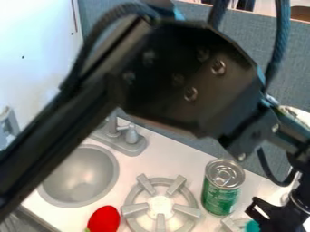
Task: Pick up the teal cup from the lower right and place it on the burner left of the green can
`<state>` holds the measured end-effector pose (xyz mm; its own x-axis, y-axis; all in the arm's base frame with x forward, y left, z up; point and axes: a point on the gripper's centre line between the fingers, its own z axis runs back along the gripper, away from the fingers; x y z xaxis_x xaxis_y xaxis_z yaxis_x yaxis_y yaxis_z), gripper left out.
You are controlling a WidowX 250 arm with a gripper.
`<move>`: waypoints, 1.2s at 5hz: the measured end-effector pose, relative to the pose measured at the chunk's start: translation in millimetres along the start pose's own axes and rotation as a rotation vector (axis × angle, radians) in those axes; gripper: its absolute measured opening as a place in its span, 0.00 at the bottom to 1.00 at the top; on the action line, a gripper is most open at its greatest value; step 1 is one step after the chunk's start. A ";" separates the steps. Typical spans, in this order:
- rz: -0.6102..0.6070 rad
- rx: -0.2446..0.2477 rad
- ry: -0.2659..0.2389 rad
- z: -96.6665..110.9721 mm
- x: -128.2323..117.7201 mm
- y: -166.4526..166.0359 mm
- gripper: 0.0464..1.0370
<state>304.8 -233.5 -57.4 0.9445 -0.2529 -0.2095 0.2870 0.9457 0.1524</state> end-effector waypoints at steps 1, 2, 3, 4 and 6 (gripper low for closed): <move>-0.012 -0.016 -0.030 21.1 -17.7 9.2 0.07; 0.011 -0.053 -0.051 40.6 -34.4 26.0 0.07; 0.075 -0.063 -0.007 32.8 -41.0 52.3 0.07; 0.130 -0.053 0.031 21.6 -45.4 76.3 0.07; 0.227 0.037 0.003 15.5 -38.4 116.4 0.07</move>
<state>304.4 -116.9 -16.7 0.9850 -0.0340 -0.1689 0.0732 0.9700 0.2317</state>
